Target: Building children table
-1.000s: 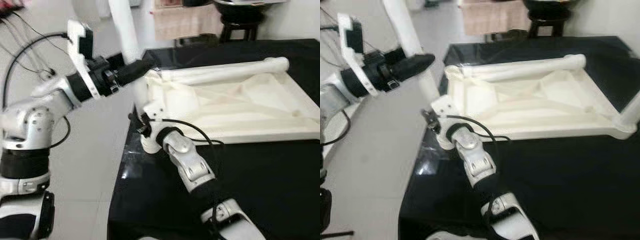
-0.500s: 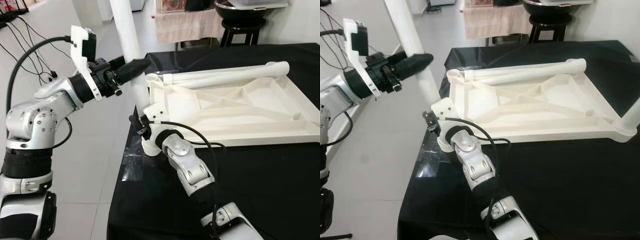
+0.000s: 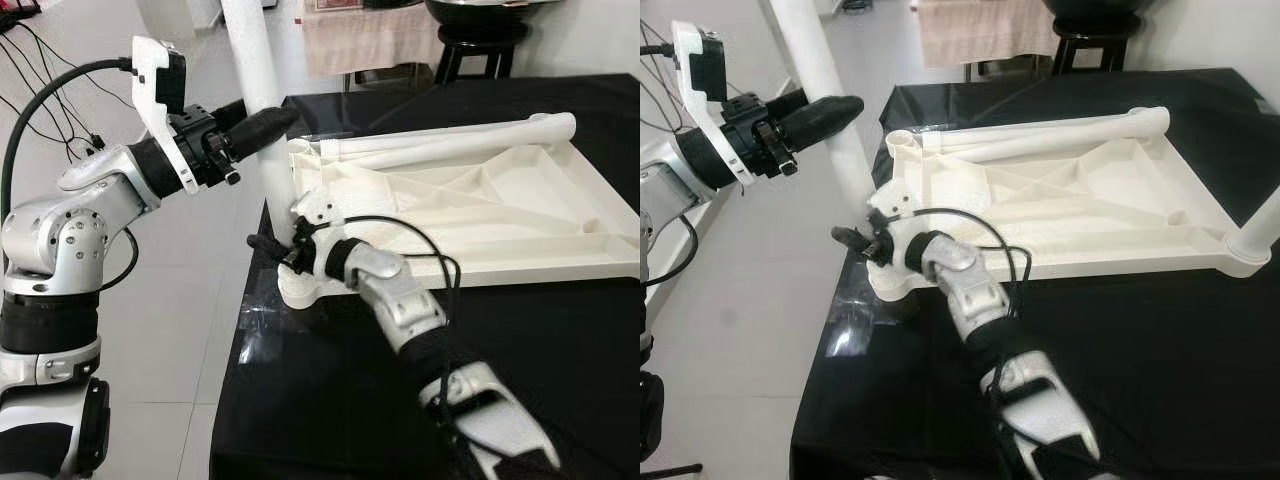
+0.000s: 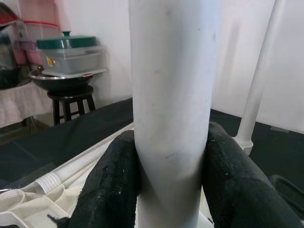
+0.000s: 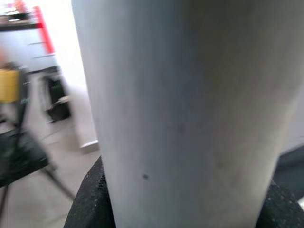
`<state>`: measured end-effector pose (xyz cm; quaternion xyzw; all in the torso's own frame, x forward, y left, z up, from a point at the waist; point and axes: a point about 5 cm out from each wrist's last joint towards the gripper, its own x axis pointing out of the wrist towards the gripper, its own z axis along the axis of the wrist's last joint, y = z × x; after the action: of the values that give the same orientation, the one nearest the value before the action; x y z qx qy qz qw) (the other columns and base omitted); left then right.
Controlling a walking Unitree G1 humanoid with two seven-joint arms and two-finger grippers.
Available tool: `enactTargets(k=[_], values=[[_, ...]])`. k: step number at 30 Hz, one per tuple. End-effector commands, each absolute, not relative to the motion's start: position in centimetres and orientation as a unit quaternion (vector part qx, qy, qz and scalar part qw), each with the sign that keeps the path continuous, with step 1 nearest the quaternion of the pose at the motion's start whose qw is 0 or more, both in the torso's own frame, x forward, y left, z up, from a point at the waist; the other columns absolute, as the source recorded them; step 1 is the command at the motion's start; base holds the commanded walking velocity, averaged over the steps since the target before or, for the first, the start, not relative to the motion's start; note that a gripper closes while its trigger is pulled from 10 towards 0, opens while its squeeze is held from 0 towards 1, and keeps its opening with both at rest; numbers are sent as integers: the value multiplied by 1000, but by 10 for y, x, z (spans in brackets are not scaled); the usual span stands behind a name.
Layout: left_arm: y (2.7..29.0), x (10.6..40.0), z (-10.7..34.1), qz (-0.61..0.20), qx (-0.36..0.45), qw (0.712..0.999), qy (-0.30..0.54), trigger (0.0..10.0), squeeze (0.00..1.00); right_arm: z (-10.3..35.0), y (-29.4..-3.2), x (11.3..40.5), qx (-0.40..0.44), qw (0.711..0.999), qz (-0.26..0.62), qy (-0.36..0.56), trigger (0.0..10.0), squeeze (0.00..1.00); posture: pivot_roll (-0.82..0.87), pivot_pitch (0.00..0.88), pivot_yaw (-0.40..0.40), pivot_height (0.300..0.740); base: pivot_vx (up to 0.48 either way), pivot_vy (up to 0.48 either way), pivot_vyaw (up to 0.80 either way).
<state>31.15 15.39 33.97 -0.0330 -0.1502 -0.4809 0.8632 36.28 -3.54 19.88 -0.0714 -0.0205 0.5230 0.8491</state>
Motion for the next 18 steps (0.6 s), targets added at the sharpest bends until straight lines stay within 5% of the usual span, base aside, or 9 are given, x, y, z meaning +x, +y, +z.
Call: enactTargets(k=[1,11,12,13,14,15,16,18], values=[[146,308,334,-512,-24,849,-129,0,0,211,-32,365,-59,833,549,-38,10000,1000,-6,88,74,740,0,0,0],[143,306,337,-521,-19,844,-127,0,0,226,-33,366,-77,754,651,-33,10000,1000,9,88,78,740,0,0,0],[142,305,337,-522,-19,843,-127,0,0,226,-33,366,-83,748,658,-29,10000,580,10,89,80,740,0,0,0],[142,305,337,-523,-19,843,-127,0,0,226,-33,366,-88,743,663,-26,10000,580,10,89,80,740,0,0,0],[142,305,337,-524,-19,842,-127,0,0,226,-32,366,-90,738,669,-24,10000,0,10,89,80,740,0,0,0],[141,305,337,-524,-19,842,-126,0,0,226,-31,366,-90,734,672,-23,10000,0,10,89,80,740,0,0,0],[141,305,337,-525,-19,842,-127,0,0,225,-30,366,-92,736,670,-22,0,0,9,91,82,740,0,0,0],[141,305,337,-526,-18,841,-127,0,0,224,-29,367,-97,738,667,-22,0,0,8,91,82,740,0,0,0]])
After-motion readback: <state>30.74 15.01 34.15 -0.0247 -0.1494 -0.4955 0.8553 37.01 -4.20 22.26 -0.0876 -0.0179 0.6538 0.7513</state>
